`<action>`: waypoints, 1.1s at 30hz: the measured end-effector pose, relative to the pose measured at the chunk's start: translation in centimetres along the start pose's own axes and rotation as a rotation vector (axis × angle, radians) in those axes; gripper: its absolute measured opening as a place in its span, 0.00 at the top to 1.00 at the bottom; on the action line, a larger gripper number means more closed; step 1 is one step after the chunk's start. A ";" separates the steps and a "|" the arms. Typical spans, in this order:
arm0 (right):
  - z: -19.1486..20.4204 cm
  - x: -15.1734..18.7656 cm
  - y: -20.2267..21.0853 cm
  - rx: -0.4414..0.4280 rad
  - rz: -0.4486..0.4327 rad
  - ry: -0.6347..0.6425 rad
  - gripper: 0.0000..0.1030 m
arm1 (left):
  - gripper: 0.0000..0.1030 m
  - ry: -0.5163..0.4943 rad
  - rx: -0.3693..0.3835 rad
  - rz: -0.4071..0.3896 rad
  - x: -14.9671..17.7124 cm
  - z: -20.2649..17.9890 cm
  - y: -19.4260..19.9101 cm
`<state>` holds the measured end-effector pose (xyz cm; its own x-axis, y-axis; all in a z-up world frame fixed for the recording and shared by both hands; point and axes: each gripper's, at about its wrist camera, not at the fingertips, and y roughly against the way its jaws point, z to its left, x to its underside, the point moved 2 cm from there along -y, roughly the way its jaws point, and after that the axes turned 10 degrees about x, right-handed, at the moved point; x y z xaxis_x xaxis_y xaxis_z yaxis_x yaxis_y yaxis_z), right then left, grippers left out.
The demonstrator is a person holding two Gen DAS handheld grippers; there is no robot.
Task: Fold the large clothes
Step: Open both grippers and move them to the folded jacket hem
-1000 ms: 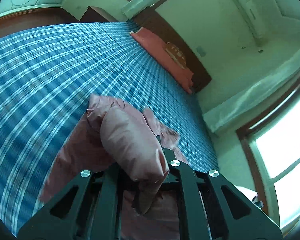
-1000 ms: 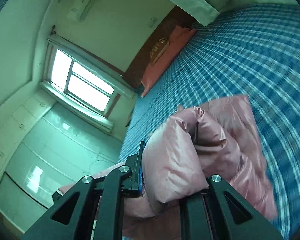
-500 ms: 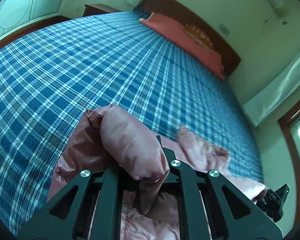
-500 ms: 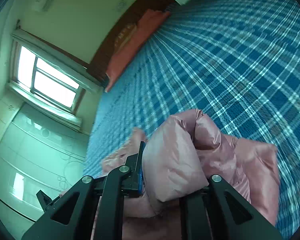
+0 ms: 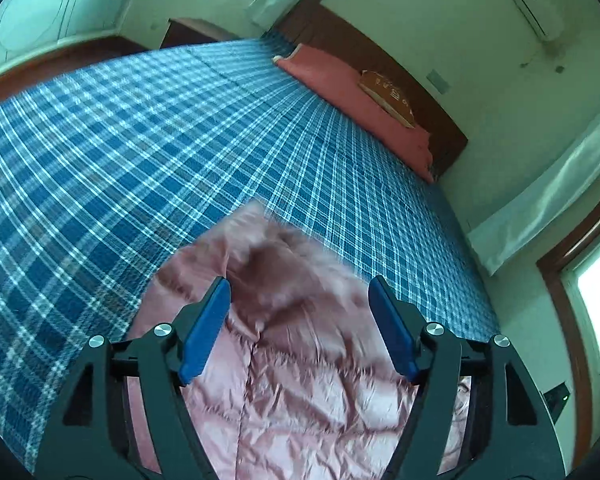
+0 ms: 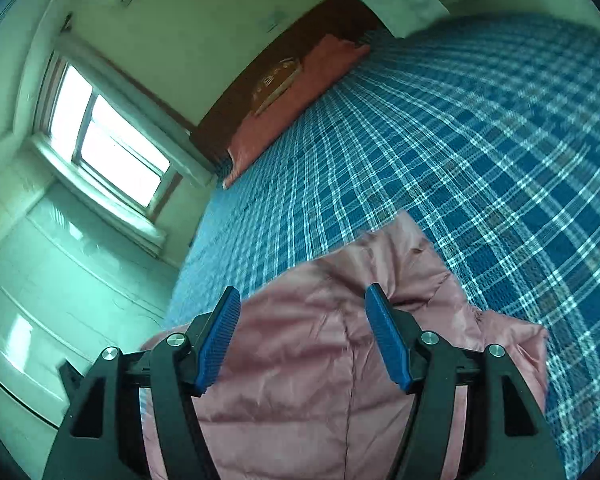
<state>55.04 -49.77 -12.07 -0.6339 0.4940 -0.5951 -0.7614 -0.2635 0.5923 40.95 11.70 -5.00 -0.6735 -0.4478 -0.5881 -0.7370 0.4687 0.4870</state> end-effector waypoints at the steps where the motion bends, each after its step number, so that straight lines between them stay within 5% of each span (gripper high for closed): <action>1: 0.7 0.5 -0.6 0.027 0.017 0.041 0.37 | 0.31 -0.036 -0.016 0.015 0.4 -0.5 -0.2; 9: 7.6 2.4 -7.2 0.213 0.051 0.368 0.38 | 0.31 -0.255 -0.201 0.082 2.1 -1.7 -5.6; 15: 9.7 4.1 -12.8 0.318 0.116 0.505 0.37 | 0.31 -0.273 -0.311 0.149 2.6 0.6 -10.3; 17: 8.9 4.5 -14.5 0.318 0.173 0.487 0.37 | 0.28 -0.255 -0.318 0.174 3.0 1.5 -11.5; 22: 8.6 2.4 -12.9 0.306 0.144 0.465 0.37 | 0.28 -0.241 -0.271 0.149 1.8 1.4 -10.5; 29: 1.3 -0.9 -13.7 0.337 0.205 0.242 0.37 | 0.28 -0.095 -0.259 0.166 0.6 5.5 -10.9; 33: 0.5 -1.1 -13.8 0.323 0.193 0.232 0.36 | 0.25 -0.134 -0.273 0.176 0.9 5.5 -12.0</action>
<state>66.28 -46.29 -19.33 -0.8018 0.2525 -0.5416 -0.5684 -0.0423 0.8217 49.45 9.85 -14.93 -0.7915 -0.2655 -0.5505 -0.6105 0.3012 0.7325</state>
